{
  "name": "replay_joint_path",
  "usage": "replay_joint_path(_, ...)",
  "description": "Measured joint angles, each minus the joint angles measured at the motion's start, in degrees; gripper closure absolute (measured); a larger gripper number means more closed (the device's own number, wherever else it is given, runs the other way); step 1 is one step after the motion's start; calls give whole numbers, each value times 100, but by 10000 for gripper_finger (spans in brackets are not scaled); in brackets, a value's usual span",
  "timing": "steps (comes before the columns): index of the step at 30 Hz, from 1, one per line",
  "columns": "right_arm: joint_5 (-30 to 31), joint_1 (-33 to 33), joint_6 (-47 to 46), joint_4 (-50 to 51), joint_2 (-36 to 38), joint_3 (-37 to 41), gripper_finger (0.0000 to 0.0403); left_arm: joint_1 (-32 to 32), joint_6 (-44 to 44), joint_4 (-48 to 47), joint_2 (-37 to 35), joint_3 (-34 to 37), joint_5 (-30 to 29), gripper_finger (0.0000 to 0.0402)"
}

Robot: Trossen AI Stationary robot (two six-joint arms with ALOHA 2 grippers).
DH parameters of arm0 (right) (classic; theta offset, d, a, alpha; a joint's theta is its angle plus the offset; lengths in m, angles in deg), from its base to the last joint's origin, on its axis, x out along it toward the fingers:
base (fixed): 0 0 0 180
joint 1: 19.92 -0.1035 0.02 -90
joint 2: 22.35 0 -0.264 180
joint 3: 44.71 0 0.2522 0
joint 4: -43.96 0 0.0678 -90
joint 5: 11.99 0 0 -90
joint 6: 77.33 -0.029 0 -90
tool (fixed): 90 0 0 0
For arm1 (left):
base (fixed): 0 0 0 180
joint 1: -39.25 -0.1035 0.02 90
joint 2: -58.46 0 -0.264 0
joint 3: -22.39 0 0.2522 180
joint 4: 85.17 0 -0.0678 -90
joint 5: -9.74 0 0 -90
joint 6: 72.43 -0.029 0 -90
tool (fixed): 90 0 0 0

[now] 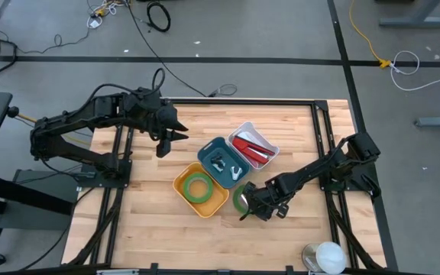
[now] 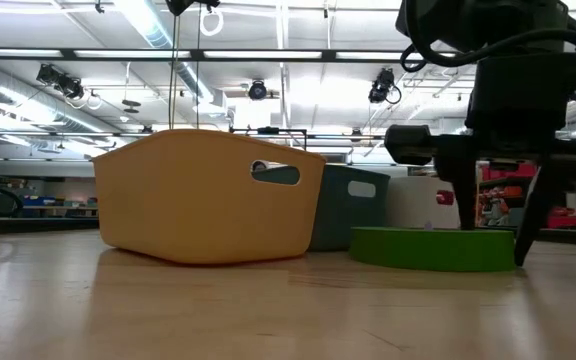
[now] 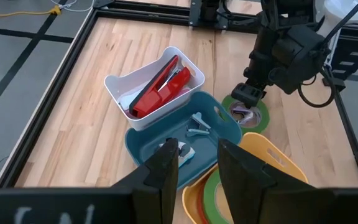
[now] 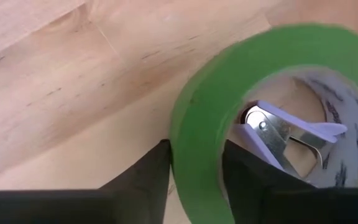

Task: Pick and place Stapler, Stapler remover, tape
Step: Put the green tape into the yellow bin

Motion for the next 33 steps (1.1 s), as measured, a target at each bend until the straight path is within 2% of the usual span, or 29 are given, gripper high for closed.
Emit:
replay_joint_path(8,-4,0,1,11,0,0,303,0,0,0,0,0,-1,287)
replay_joint_path(16,9,0,1,13,2,0,303,0,0,-2,0,0,-1,287)
replay_joint_path(20,200,-55,6,32,75,0,308,2,0,-2,0,0,-1,287)
replay_joint_path(33,309,-328,-307,348,821,0,311,1,2,17,-2,0,-1,287)
